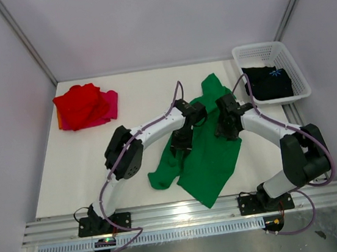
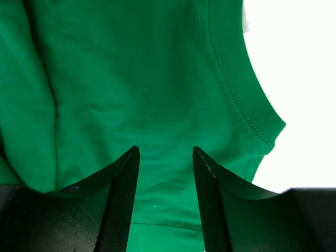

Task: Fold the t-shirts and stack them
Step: Flatten out the tshirt

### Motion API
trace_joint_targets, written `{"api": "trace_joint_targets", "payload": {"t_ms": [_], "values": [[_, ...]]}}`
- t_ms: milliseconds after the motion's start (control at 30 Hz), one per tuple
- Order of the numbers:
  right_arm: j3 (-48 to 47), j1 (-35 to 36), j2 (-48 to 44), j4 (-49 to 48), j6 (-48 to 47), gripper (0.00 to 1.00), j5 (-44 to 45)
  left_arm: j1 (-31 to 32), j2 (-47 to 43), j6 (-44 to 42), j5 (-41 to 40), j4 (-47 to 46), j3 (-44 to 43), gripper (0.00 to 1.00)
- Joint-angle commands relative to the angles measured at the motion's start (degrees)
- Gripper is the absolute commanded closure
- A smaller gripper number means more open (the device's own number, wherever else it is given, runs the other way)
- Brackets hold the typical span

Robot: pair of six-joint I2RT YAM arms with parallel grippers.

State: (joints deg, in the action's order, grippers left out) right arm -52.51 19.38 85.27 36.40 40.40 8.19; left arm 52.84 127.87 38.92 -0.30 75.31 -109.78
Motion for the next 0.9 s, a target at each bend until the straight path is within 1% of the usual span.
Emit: {"api": "trace_joint_targets", "payload": {"t_ms": [0, 100, 133, 167, 233, 267, 300, 333, 367, 400, 433, 467, 533, 633, 667, 700, 733, 767, 833, 867], "values": [[-0.2, -0.1, -0.8, -2.6, -0.8, 0.50, -0.6, 0.0, -3.4, 1.6, -8.0, 6.7, -3.0, 0.61], [-0.3, -0.1, -0.3, -1.9, -1.1, 0.50, -1.2, -0.1, -7.6, 3.5, -13.7, 4.4, -1.5, 0.59], [-0.4, -0.1, -0.4, -1.6, -1.3, 0.50, -1.2, -0.4, -8.9, 4.3, -18.4, 4.0, -0.6, 0.57], [-0.5, -0.1, -0.5, -1.4, -1.6, 0.50, -1.1, -0.6, -10.3, 5.0, -20.2, 3.7, 1.9, 0.52], [-0.4, -0.1, -1.2, -1.5, -2.7, 0.50, -1.0, -2.4, -15.4, 8.3, -23.1, 1.4, 5.9, 0.49], [-0.2, 0.0, -2.0, -1.9, -3.2, 0.50, -1.2, -3.2, -17.5, 9.5, -22.8, -0.6, 11.6, 0.47], [0.1, -0.1, -2.6, -2.6, -3.7, 0.50, -1.2, -4.3, -19.7, 10.8, -22.0, -2.8, 14.9, 0.47], [0.3, 0.0, -3.0, -2.9, -4.3, 0.50, -1.4, -5.5, -24.6, 13.7, -20.7, -5.2, 18.6, 0.47], [0.5, 0.0, -3.5, -3.4, -4.6, 0.50, -1.9, -7.9, -27.1, 15.1, -18.6, -11.3, 25.9, 0.47], [0.9, 0.0, -4.6, -4.1, -4.8, 0.50, -2.0, -9.0, -29.6, 16.7, -18.0, -13.8, 29.1, 0.47], [1.3, 0.0, -5.2, -4.4, -5.0, 0.50, -2.3, -9.9, -34.1, 18.3, -17.6, -16.1, 32.1, 0.47], [1.5, 0.0, -5.6, -4.8, -5.1, 0.50, -2.6, -10.8, -36.1, 20.5, -18.6, -18.1, 36.5, 0.47], [2.6, 0.0, -6.8, -5.6, -5.1, 0.50, -2.9, -11.0, -41.0, 22.8, -19.1, -21.9, 39.8, 0.47], [3.6, 0.0, -7.0, -5.9, -5.0, 0.50, -3.0, -11.0, -45.3, 27.8, -18.5, -27.7, 47.1, 0.47], [3.7, 0.0, -6.9, -5.9, -5.0, 0.50, -3.1, -11.0, -48.6, 31.4, -17.7, -29.9, 52.1, 0.47], [3.8, 0.0, -6.7, -5.8, -4.9, 0.50, -3.3, -11.0, -50.0, 33.5, -16.0, -34.7, 54.7, 0.47], [4.0, 0.0, -6.7, -5.8, -4.9, 0.50, -3.4, -11.0, -51.6, 35.7, -14.8, -37.2, 57.7, 0.47], [4.2, 0.0, -6.7, -5.8, -4.8, 0.50, -3.4, -11.0, -54.0, 39.2, -14.1, -39.9, 63.0, 0.47], [4.3, 0.0, -6.8, -5.8, -4.9, 0.50, -3.6, -11.0, -55.9, 41.2, -13.8, -44.7, 66.4, 0.47], [4.3, 0.0, -6.7, -5.8, -5.2, 0.50, -3.5, -11.0, -56.5, 41.3, -14.1, -45.2, 67.8, 0.47]]}}
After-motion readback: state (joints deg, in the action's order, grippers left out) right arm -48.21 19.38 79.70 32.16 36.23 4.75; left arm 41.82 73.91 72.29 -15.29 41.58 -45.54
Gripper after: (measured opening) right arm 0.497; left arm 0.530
